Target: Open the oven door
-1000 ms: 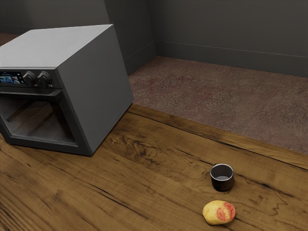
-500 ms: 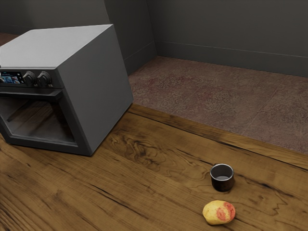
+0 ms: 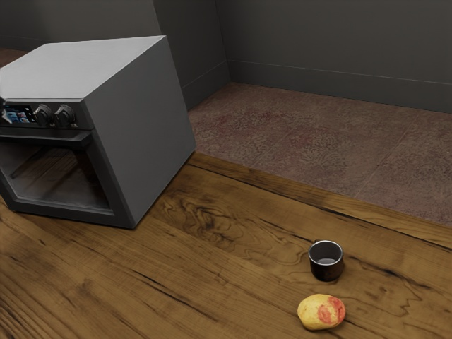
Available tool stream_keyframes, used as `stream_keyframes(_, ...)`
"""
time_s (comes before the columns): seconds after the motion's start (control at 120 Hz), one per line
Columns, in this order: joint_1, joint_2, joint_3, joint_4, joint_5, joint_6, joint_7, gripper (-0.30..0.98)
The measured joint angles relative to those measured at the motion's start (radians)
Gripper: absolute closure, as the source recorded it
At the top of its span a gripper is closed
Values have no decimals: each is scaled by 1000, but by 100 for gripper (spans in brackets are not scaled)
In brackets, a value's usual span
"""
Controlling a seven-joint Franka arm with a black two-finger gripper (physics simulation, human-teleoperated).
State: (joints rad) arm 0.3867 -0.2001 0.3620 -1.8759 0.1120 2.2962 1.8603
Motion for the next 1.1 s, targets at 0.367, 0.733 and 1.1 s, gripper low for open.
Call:
stream_keyframes(0.367,-2,-24,0,-62,1,22,-14,2)
stream_keyframes(0.733,-5,3,-12,-62,0,46,-21,1)
stream_keyframes(1.1,-5,-45,-12,-121,-1,51,-26,4)
